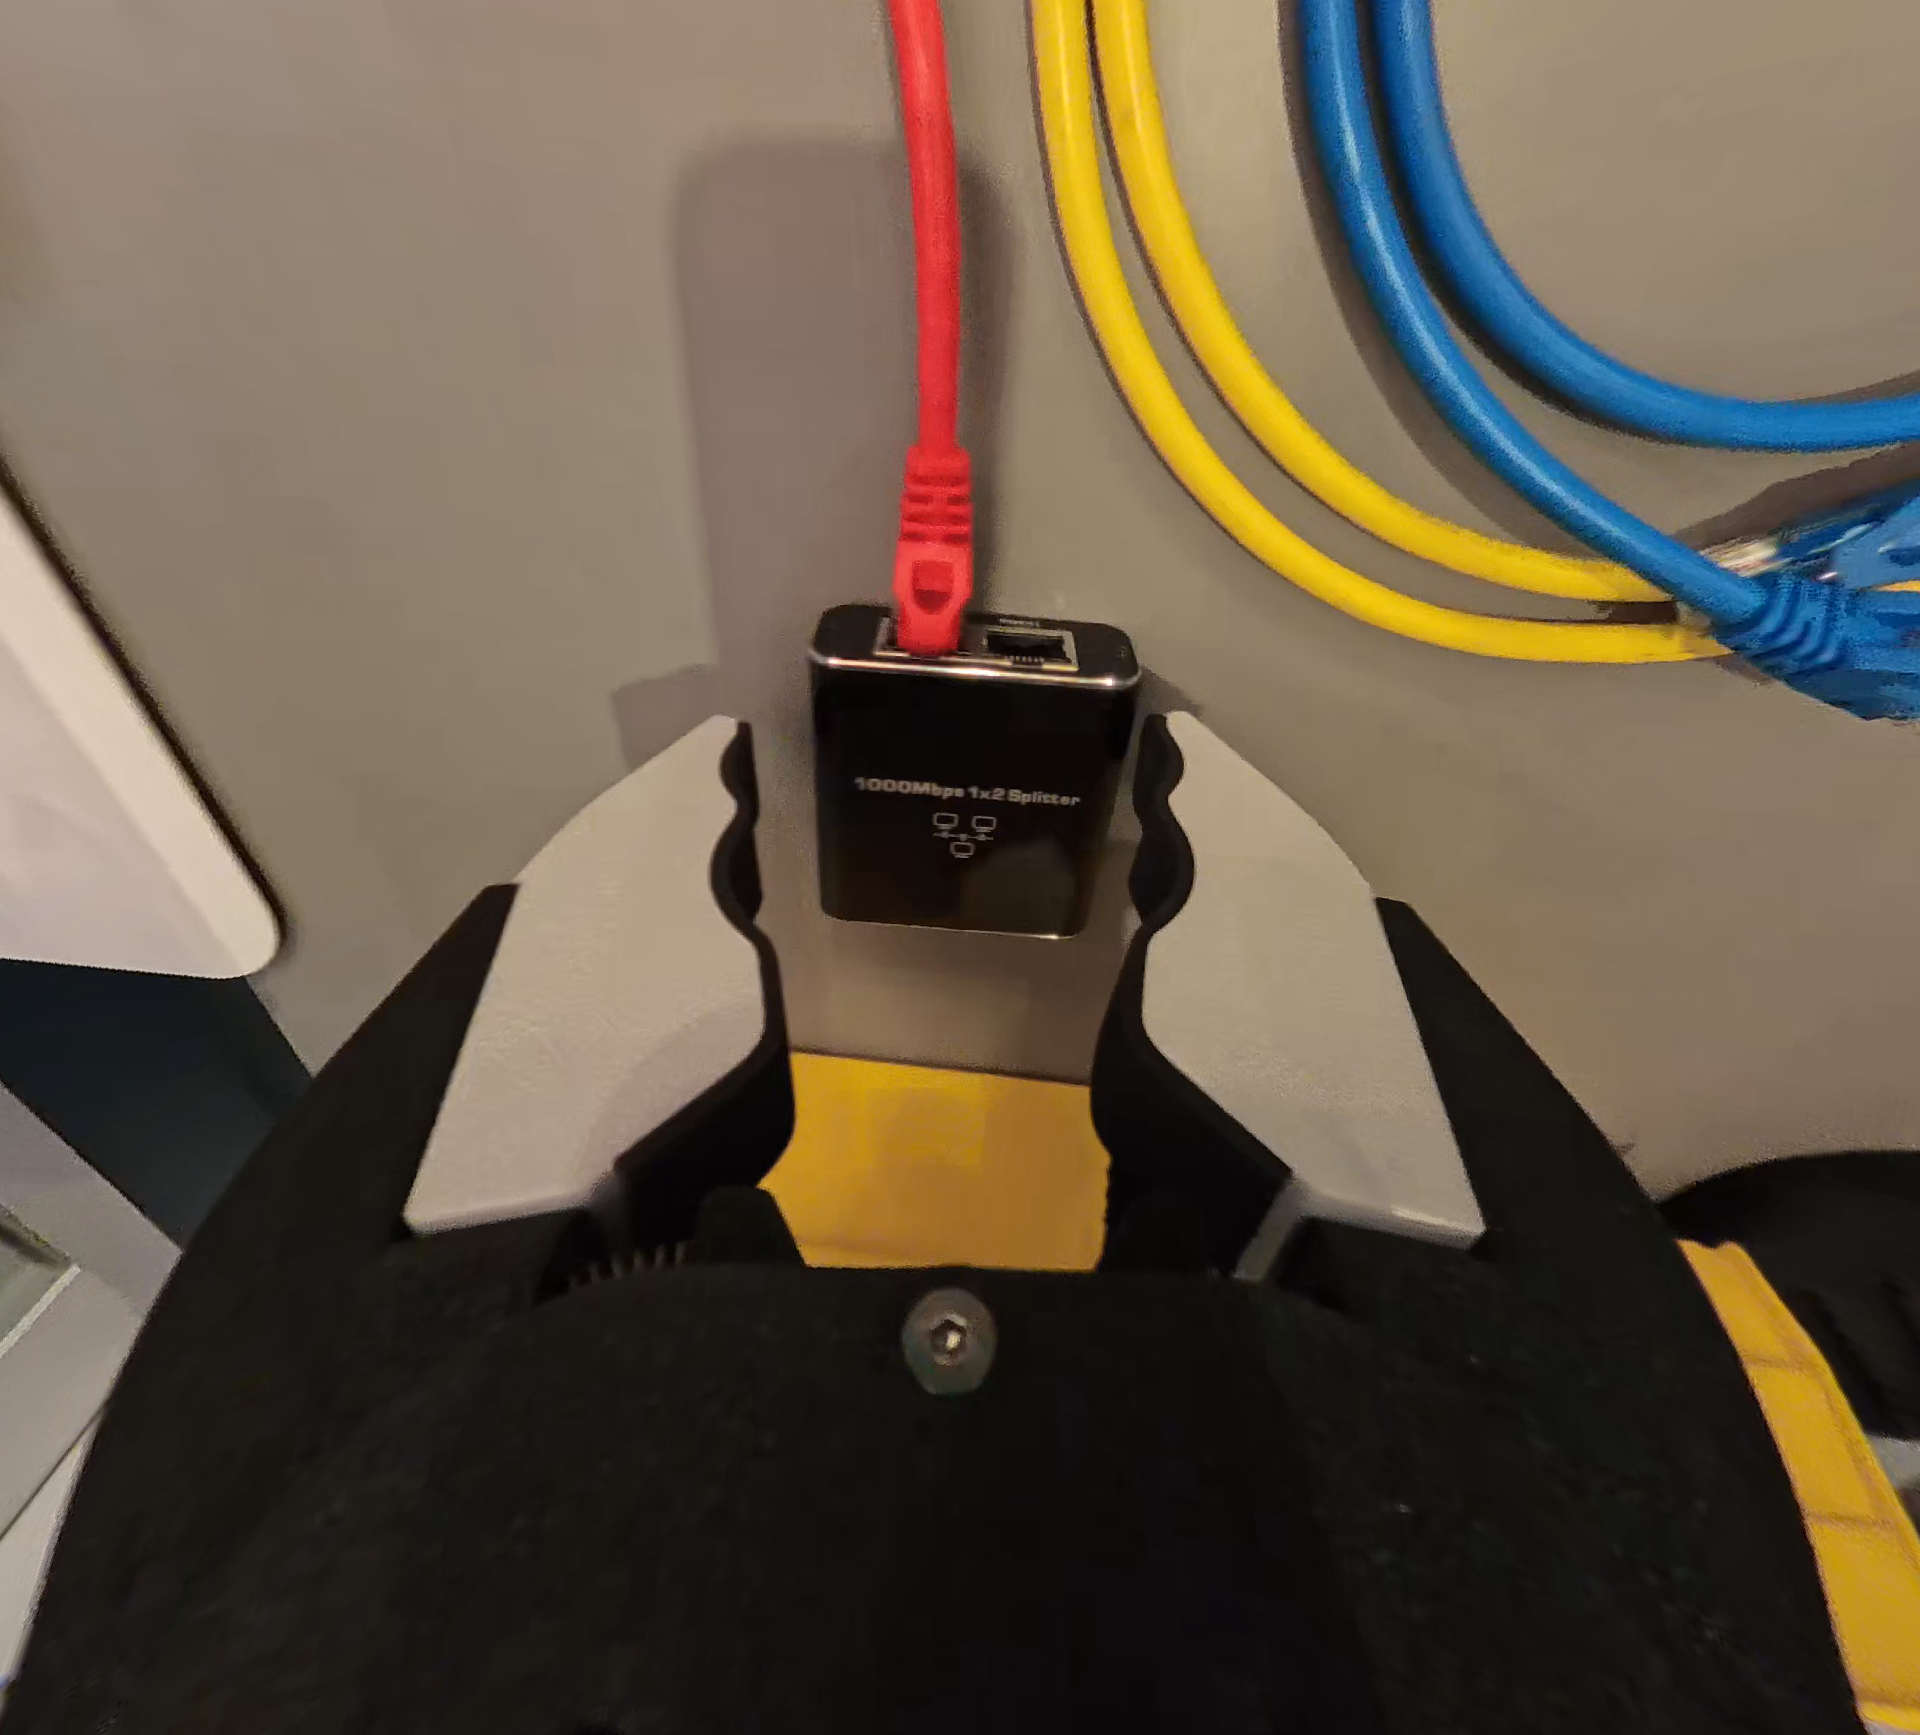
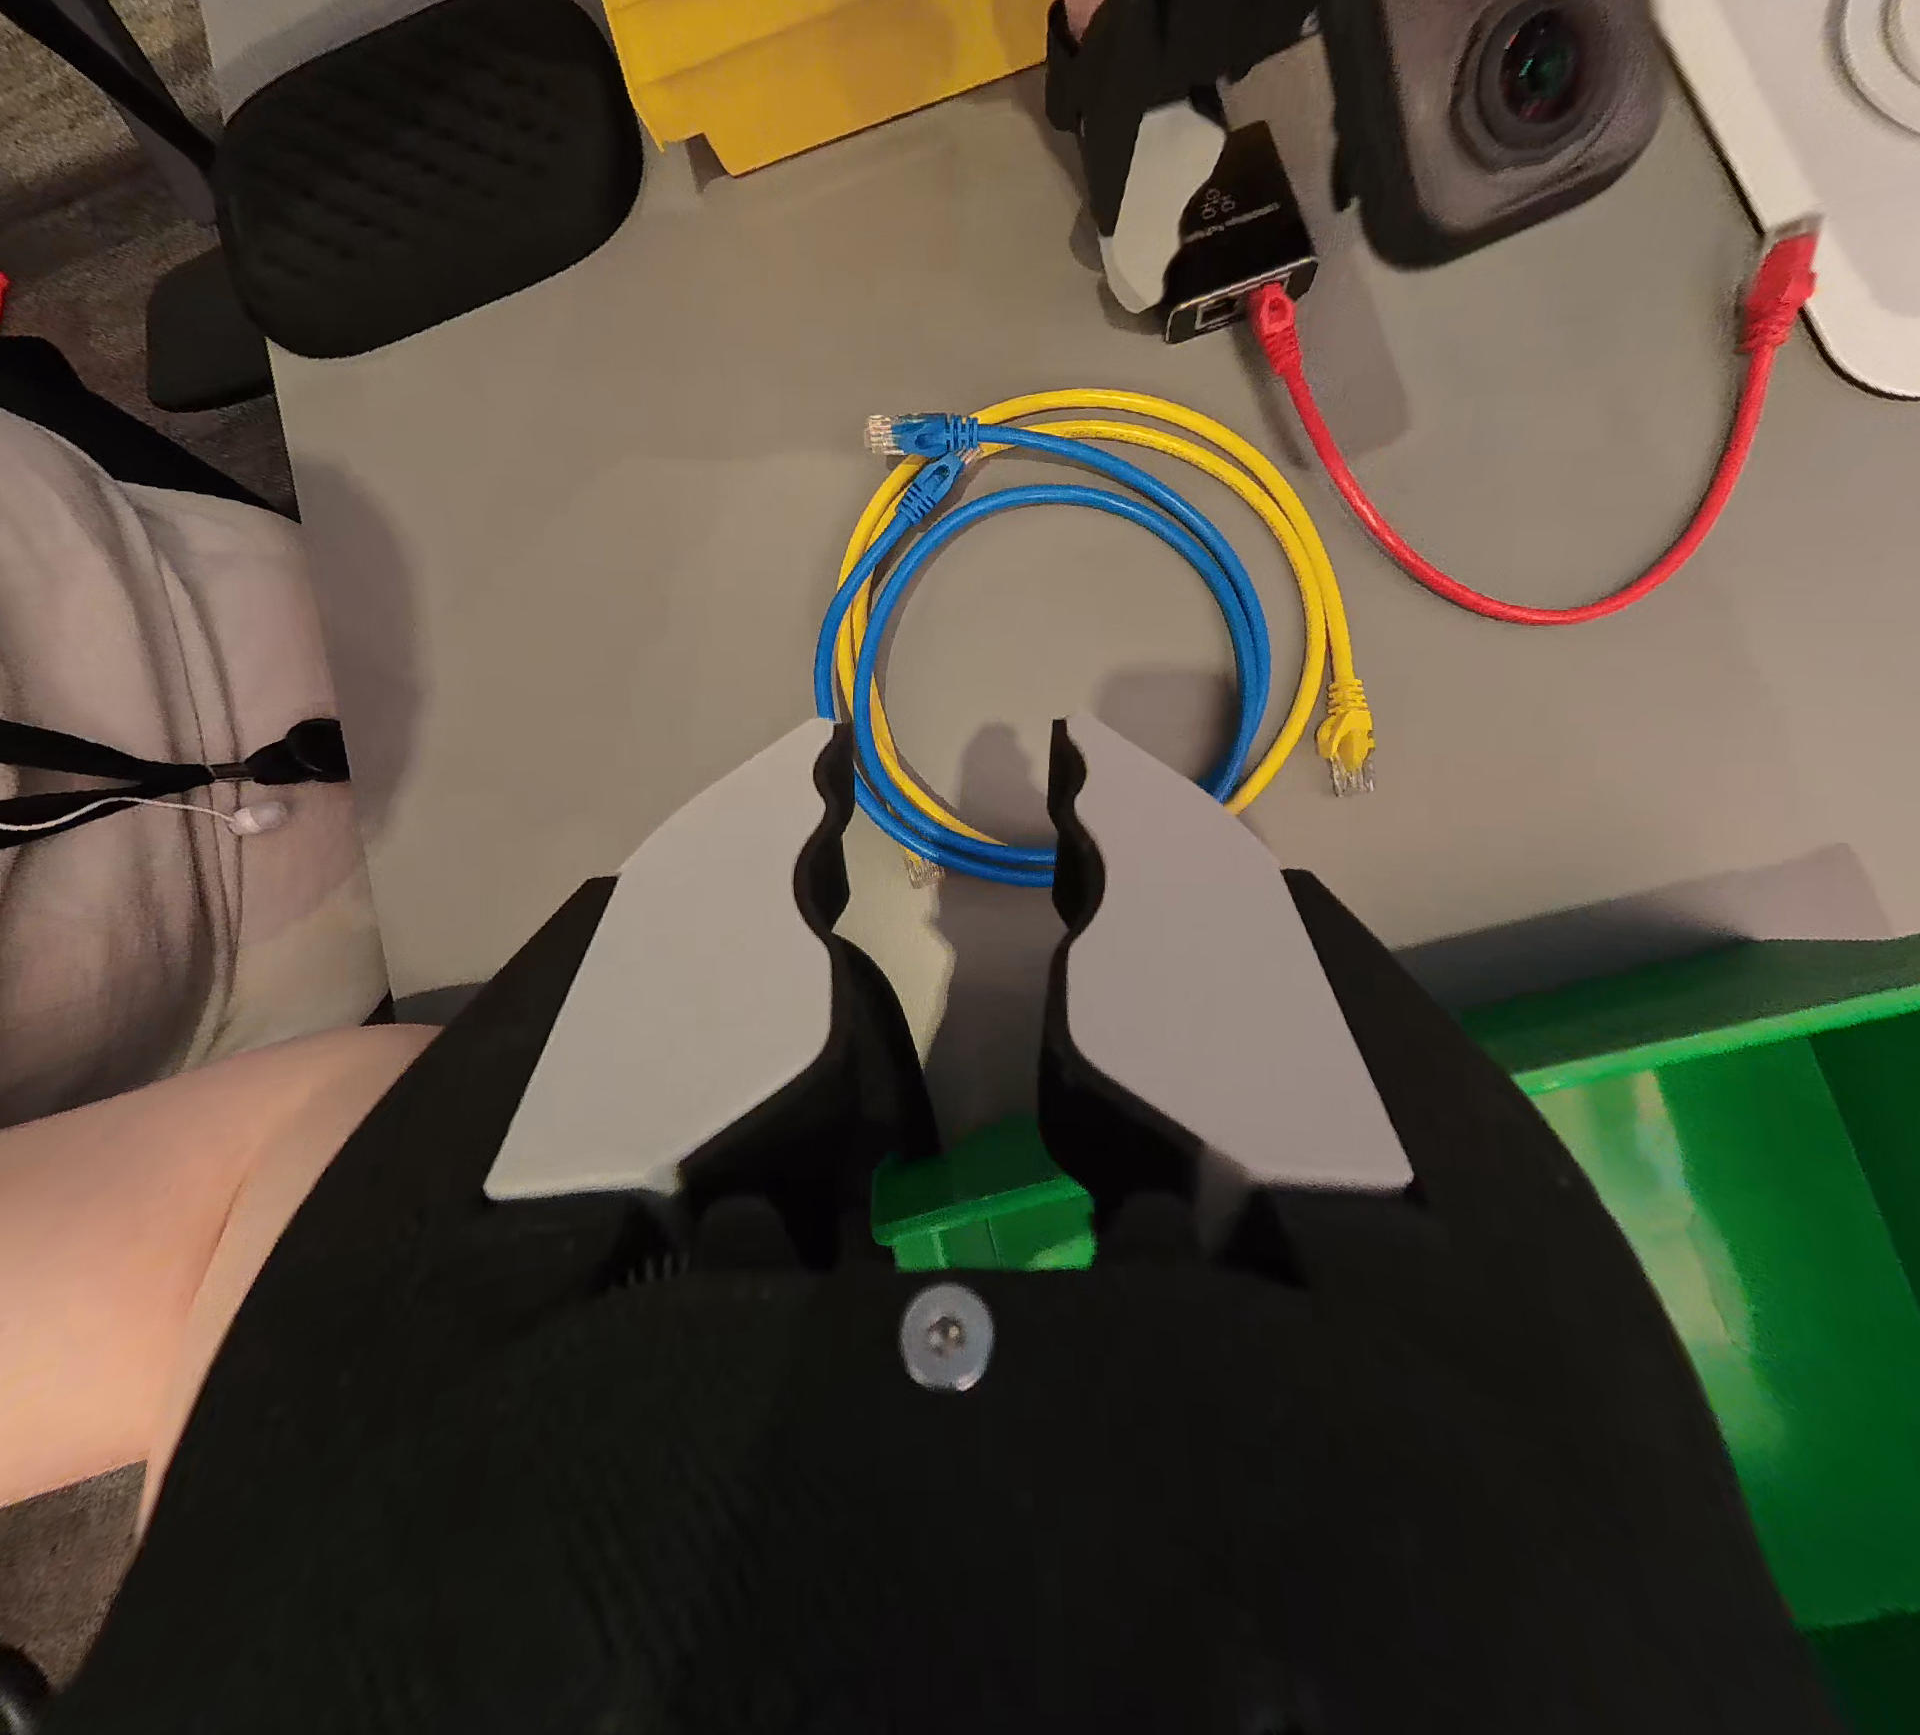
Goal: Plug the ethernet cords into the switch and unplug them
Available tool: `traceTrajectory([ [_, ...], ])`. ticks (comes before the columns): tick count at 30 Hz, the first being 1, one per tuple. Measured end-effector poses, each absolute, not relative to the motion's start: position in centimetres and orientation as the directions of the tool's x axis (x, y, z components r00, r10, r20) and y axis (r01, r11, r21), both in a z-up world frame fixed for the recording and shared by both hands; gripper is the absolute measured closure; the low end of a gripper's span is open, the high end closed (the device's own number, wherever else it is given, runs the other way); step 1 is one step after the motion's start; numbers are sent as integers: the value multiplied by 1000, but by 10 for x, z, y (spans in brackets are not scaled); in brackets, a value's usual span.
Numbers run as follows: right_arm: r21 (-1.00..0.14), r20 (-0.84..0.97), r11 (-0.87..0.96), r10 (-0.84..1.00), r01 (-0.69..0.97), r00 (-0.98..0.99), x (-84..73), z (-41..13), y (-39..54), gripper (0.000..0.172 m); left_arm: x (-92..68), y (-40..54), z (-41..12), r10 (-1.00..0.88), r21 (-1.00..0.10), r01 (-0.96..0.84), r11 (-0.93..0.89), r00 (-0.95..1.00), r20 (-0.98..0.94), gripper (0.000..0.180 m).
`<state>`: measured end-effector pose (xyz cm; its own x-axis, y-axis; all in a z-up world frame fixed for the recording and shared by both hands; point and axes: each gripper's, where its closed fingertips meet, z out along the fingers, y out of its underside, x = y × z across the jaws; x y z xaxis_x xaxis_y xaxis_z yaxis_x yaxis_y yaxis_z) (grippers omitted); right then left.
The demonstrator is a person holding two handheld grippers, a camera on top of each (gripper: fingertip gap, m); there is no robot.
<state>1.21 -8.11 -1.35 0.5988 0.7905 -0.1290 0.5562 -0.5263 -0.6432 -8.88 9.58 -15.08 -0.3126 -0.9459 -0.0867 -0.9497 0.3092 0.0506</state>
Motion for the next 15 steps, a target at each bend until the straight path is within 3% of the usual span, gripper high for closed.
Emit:
traceTrajectory([
  [3,-634,-128,-504,817,587,563,5,-17,-79,134,-77,95,-127,-949,-81,-952,297,-284,-137,106],
  [7,-634,-91,-429,868,644,488,-9,-25,-67,134,-69,83,-72,-958,-324,-910,259,-200,-206,113],
  [11,-663,-103,-407,881,628,462,-14,-23,-61,138,-77,27,-33,-994,-597,-796,101,-52,-98,121],
  [15,-705,-53,-382,869,598,492,-2,-12,-62,138,-100,-17,-59,-991,-594,-804,-23,95,-90,118],
])
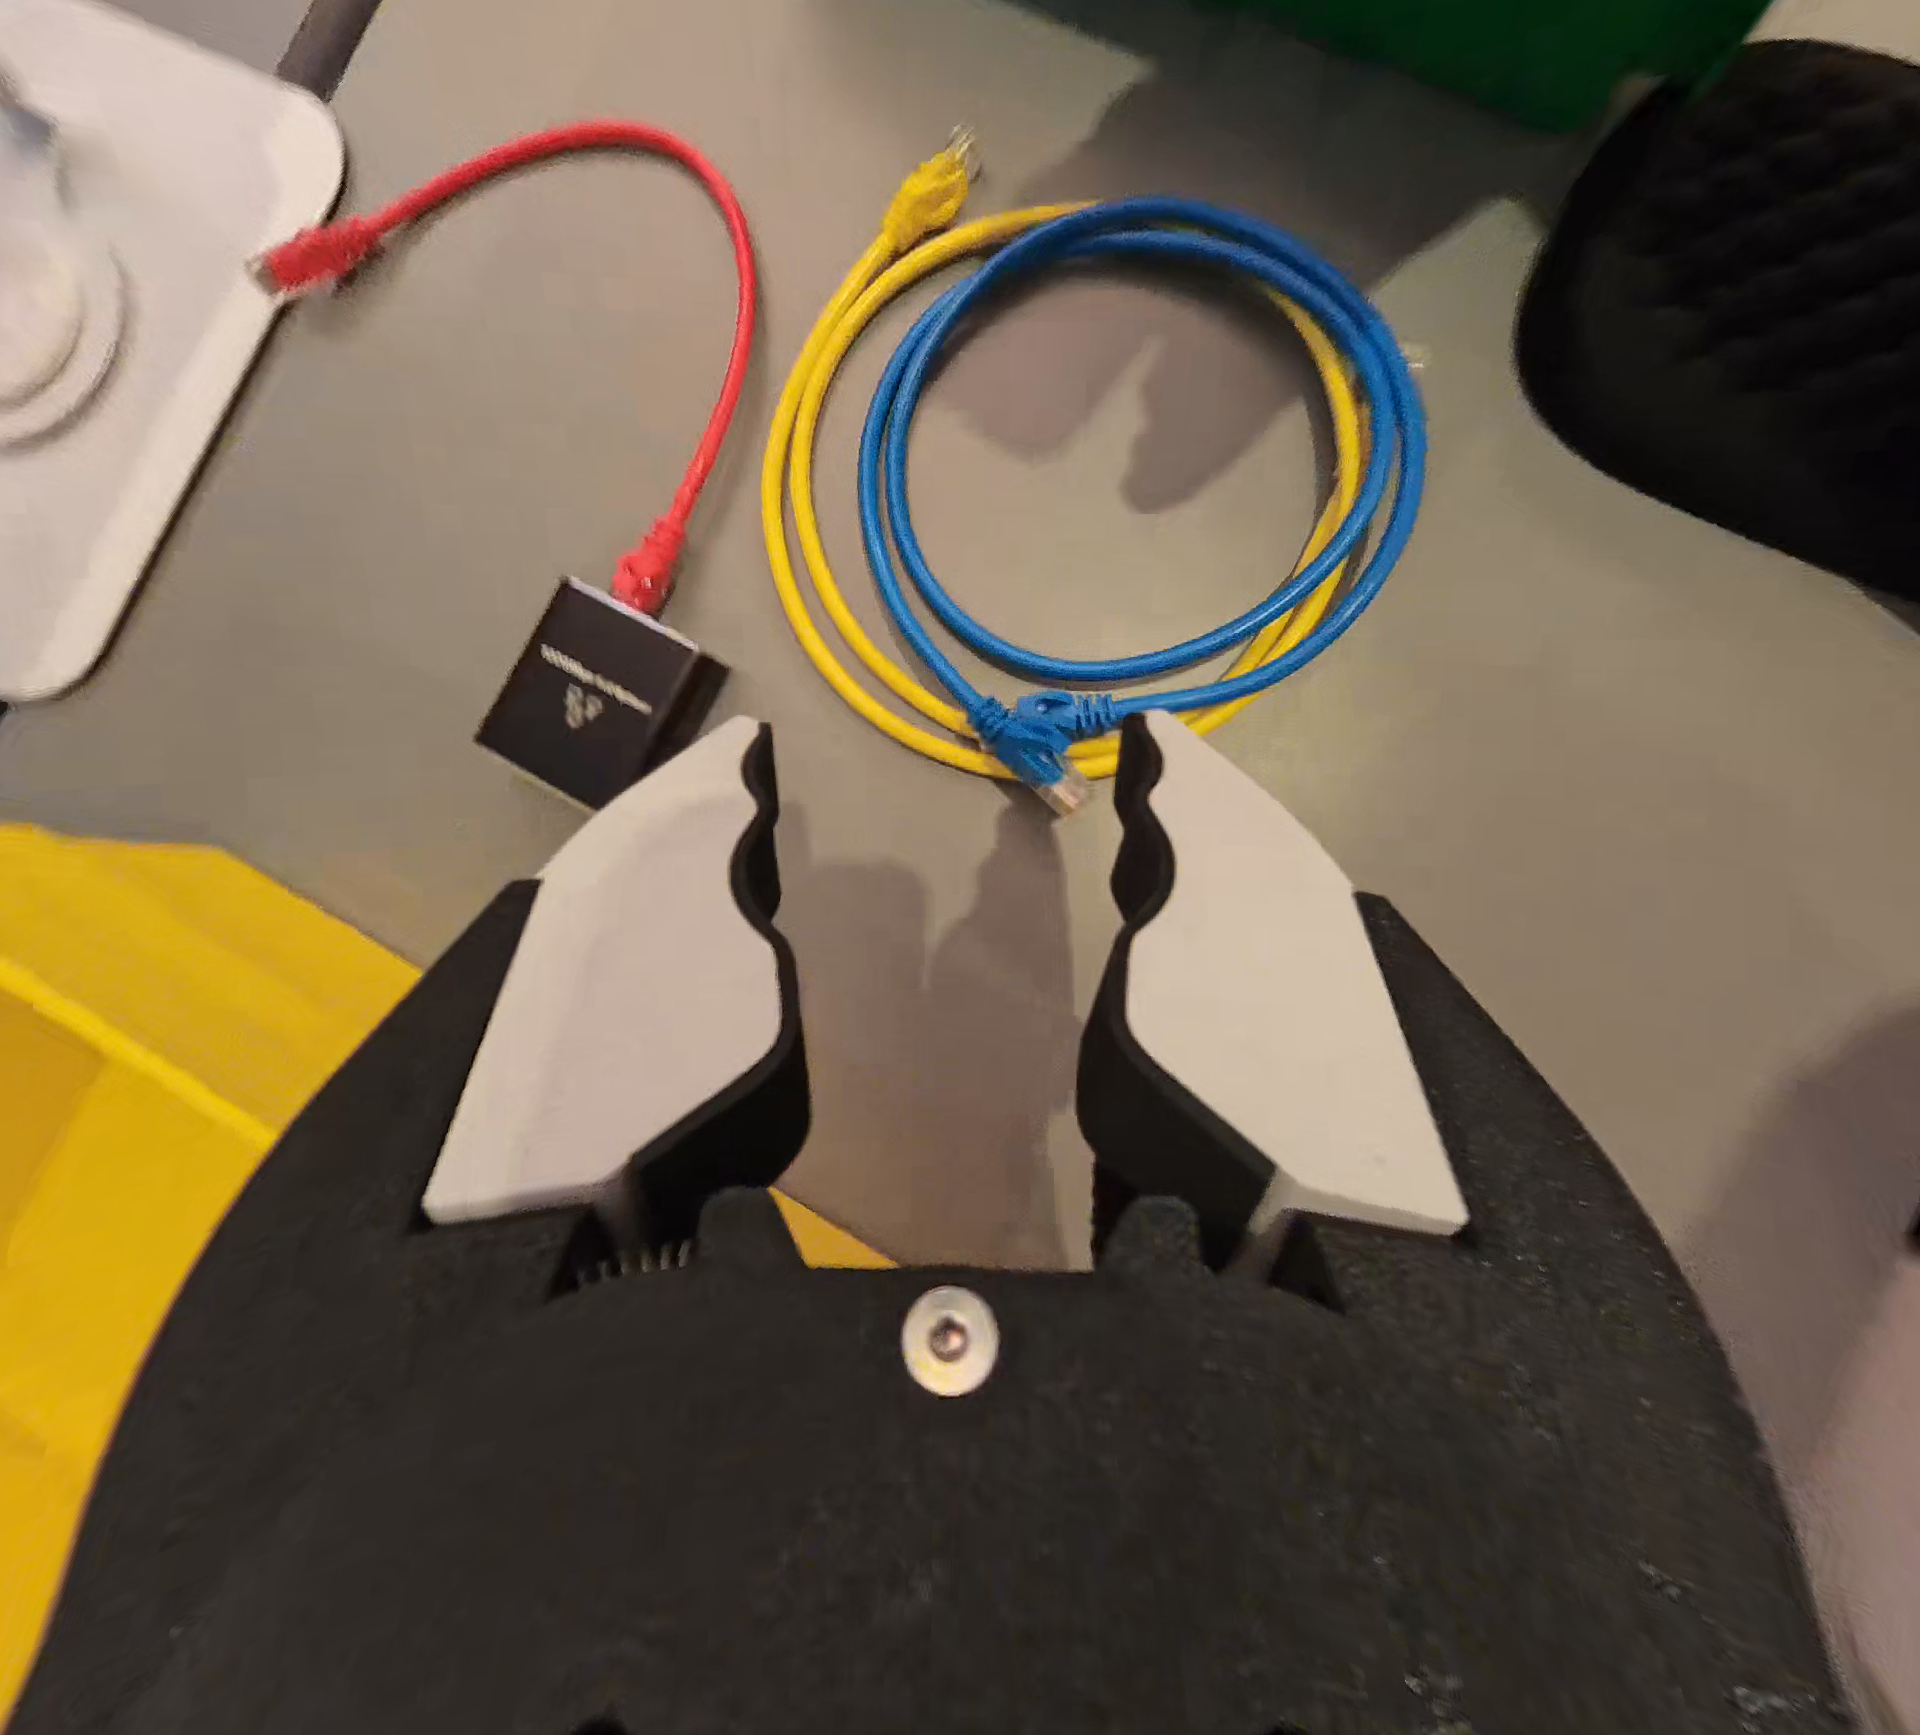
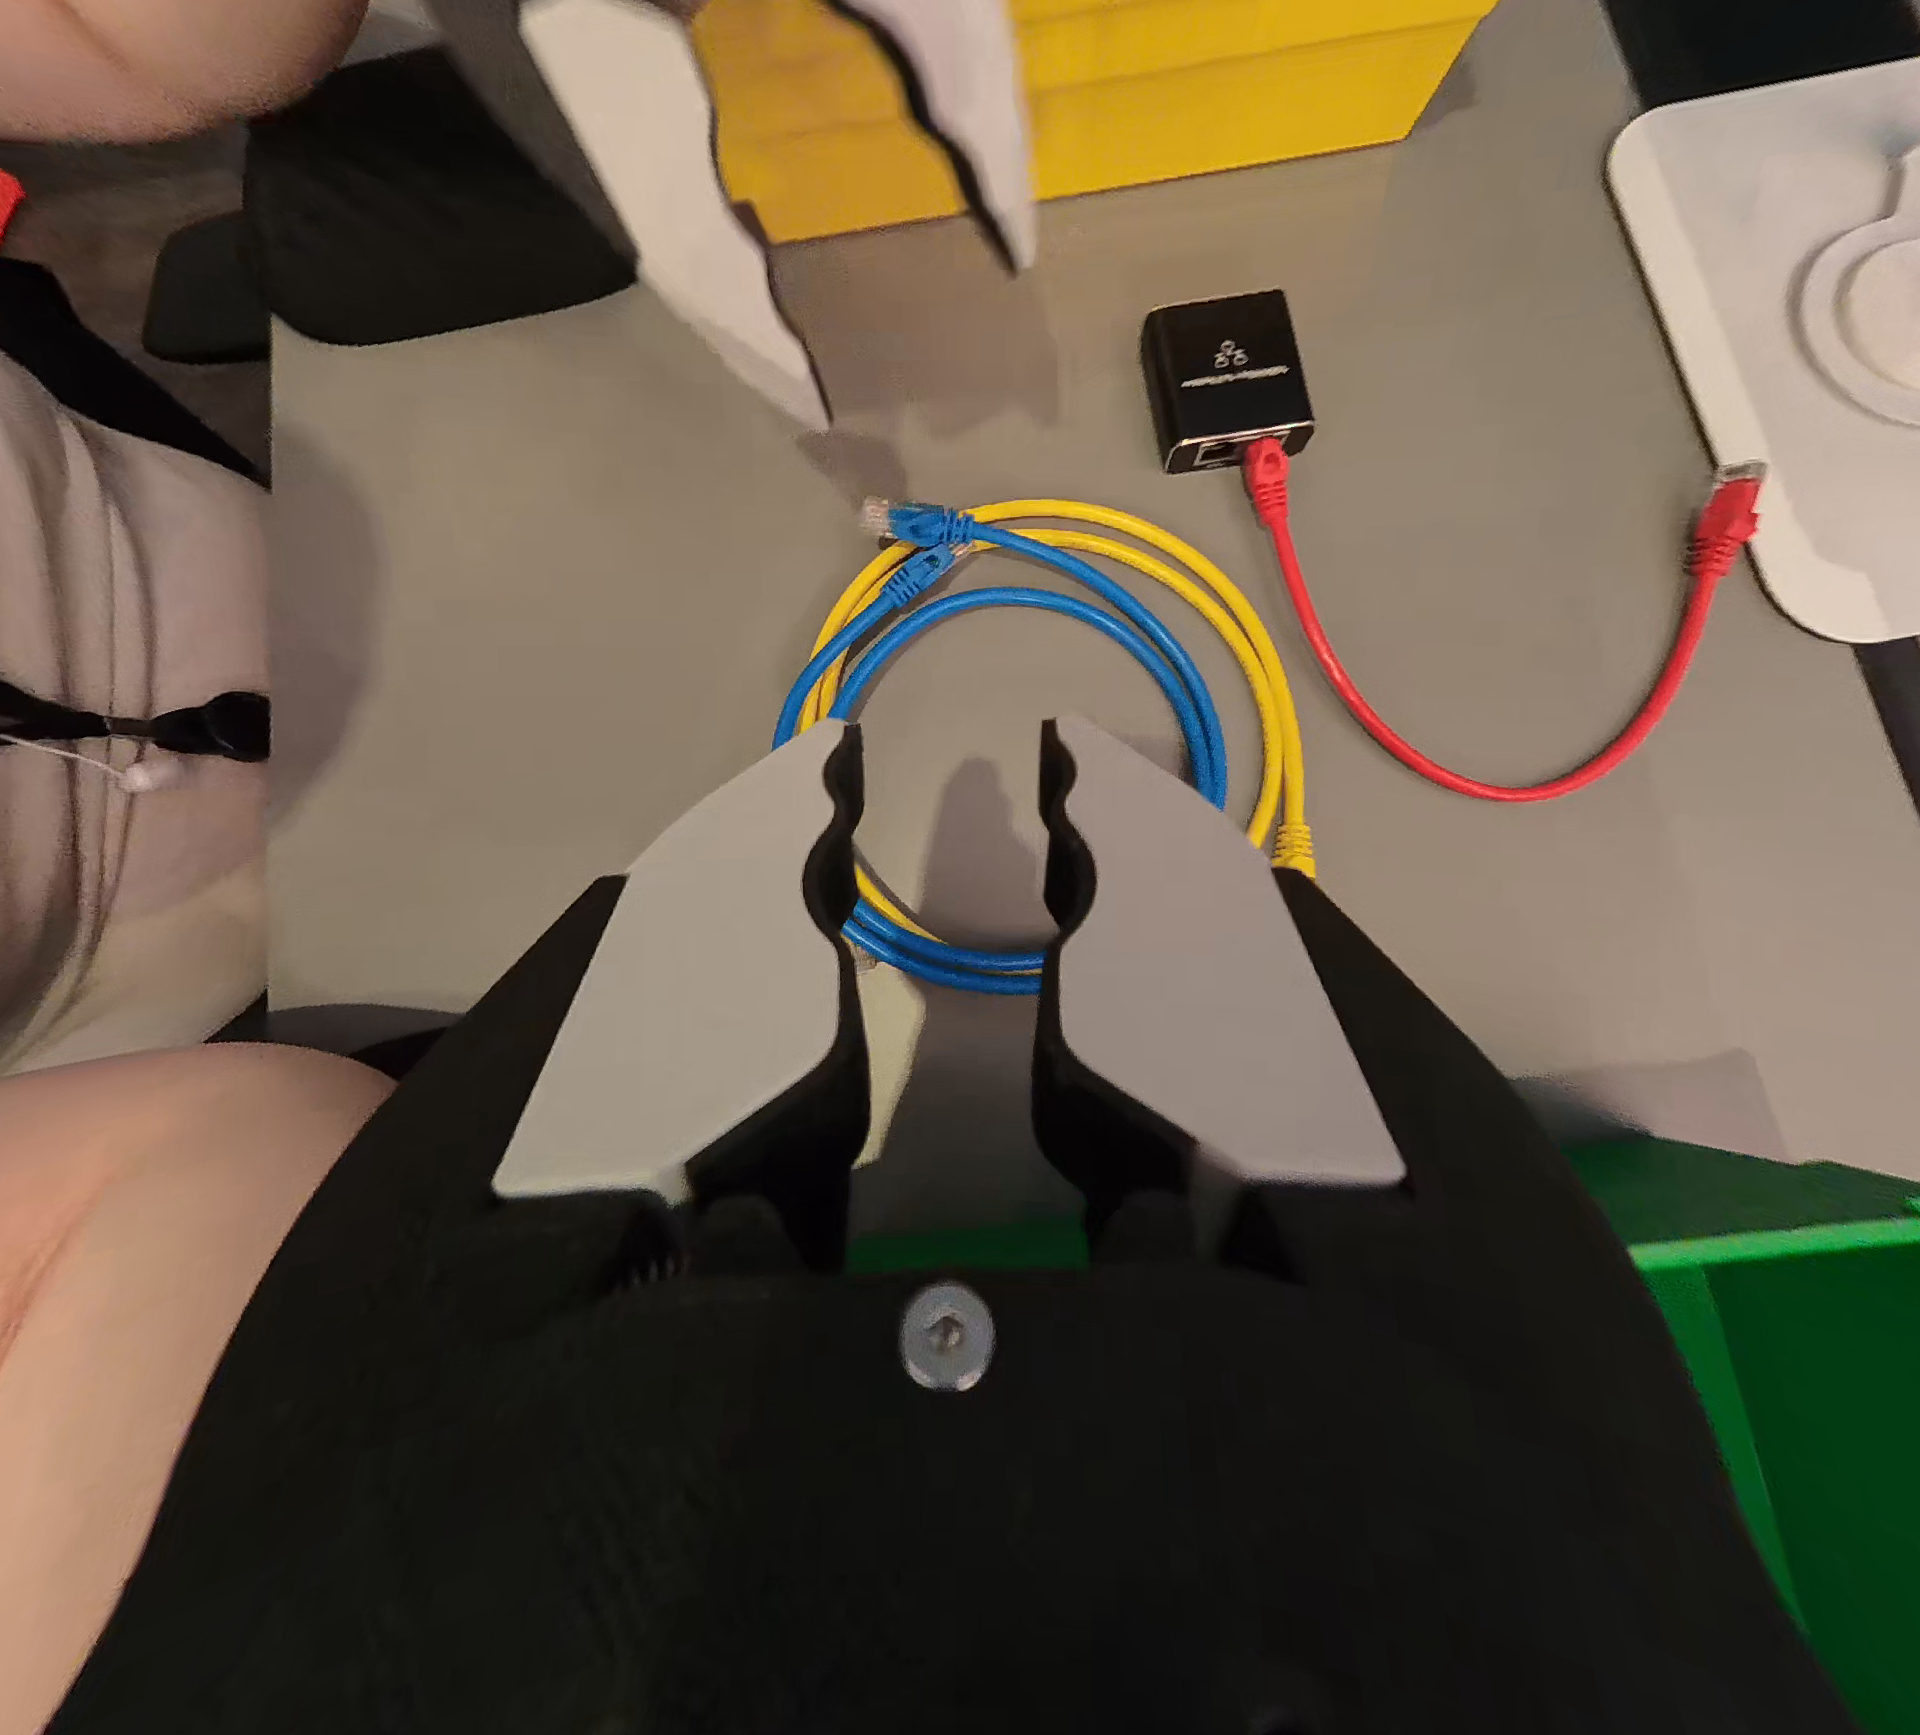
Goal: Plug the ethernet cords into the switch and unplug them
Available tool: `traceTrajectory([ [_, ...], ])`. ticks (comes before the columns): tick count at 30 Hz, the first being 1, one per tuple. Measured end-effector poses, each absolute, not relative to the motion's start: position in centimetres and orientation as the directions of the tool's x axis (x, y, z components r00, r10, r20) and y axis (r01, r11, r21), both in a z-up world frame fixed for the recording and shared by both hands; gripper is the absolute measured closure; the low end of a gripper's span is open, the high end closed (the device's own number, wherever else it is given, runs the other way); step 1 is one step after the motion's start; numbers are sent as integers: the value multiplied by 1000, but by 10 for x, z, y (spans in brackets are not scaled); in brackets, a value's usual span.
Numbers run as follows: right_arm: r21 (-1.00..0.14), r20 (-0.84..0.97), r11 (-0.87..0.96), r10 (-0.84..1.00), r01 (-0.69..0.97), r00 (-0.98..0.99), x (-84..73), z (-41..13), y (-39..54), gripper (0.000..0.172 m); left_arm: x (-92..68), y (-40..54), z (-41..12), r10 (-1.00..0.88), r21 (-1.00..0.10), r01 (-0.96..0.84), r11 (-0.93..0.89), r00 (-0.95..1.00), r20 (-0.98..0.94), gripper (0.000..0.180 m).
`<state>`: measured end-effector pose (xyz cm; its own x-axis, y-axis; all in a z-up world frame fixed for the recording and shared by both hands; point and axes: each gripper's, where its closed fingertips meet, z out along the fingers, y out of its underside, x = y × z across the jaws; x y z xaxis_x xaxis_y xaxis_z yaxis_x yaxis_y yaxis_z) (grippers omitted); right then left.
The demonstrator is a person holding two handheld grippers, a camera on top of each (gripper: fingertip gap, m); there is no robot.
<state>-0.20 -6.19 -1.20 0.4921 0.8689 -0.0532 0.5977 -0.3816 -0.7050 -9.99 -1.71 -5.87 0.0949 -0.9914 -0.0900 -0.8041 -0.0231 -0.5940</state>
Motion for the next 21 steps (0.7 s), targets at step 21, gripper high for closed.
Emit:
traceTrajectory([
  [21,-703,34,-317,879,637,475,3,-11,-68,142,-101,-17,-142,-960,-486,-862,-144,240,-142,160],
])
